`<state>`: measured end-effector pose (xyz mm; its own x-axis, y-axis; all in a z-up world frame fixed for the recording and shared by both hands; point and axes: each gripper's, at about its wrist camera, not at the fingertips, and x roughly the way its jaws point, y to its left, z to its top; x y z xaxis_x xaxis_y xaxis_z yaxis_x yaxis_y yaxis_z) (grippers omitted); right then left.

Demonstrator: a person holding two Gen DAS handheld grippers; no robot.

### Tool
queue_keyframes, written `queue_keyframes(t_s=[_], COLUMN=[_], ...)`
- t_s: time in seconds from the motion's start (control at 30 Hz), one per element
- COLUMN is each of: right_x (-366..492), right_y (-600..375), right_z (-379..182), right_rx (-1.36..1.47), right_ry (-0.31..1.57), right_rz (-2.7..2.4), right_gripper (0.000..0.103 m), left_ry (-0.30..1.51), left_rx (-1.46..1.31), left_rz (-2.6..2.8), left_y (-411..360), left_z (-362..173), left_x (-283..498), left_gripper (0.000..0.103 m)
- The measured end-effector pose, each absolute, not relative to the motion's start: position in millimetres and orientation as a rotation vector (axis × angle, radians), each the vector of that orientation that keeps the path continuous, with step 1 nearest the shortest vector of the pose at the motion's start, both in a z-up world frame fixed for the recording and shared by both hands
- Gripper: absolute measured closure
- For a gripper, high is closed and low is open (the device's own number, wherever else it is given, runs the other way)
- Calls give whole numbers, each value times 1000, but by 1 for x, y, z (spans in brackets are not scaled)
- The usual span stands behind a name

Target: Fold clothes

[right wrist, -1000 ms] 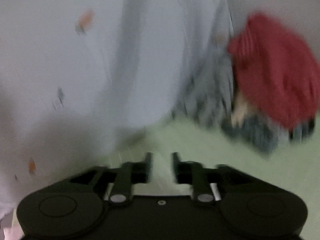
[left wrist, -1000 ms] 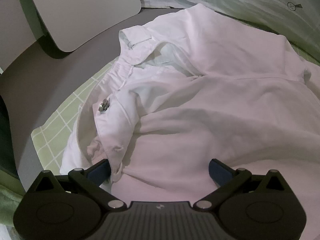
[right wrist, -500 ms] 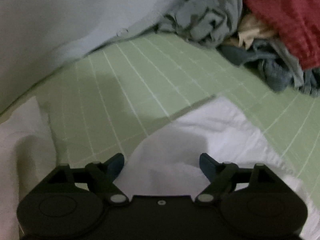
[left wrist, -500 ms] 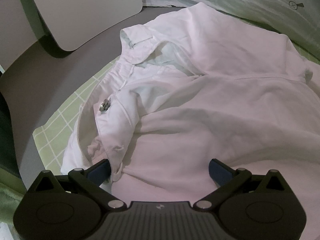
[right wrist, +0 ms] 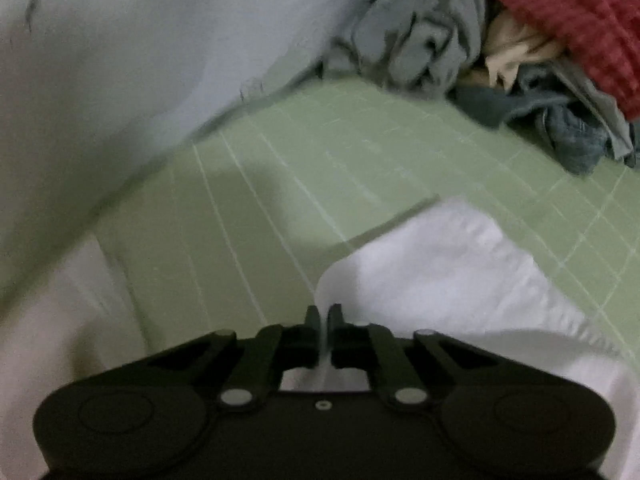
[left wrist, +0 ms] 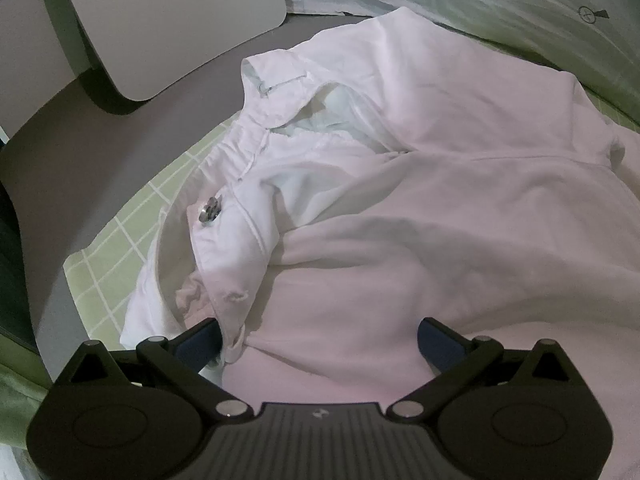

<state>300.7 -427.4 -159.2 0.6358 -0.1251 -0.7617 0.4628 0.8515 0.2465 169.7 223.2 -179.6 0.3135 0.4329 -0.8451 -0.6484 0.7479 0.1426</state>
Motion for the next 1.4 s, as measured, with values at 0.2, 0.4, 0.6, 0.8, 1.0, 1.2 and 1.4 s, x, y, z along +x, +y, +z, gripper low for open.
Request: queue_keyframes(t_s=[0.2, 0.4, 0.6, 0.8, 1.0, 1.2, 1.4], right_x=[273, 178, 99, 58, 46, 46, 72], right_y=[-422, -401, -439, -469, -475, -478, -501], right_z=[-53, 20, -41, -140, -160, -139, -121], right_rx=[497, 445, 416, 505, 496, 291, 193], right_ry=[498, 268, 489, 759, 832, 852, 785], right_rz=[-237, -236, -481, -661, -663, -718, -563], right_gripper=[99, 99, 99, 98, 96, 80, 36], left_ry=[1047, 1051, 1049, 1064, 1100, 1147, 1104], left_rx=[-250, -247, -213, -197, -179, -134, -174], left_rz=[692, 664, 600, 556, 516, 528, 529], left_y=[226, 226, 226, 231, 235, 226, 203], left_z=[-178, -179, -180, -179, -176, -167, -150], left_x=[171, 171, 163, 158, 149, 151, 156], left_gripper=[0, 0, 0, 0, 0, 0, 0])
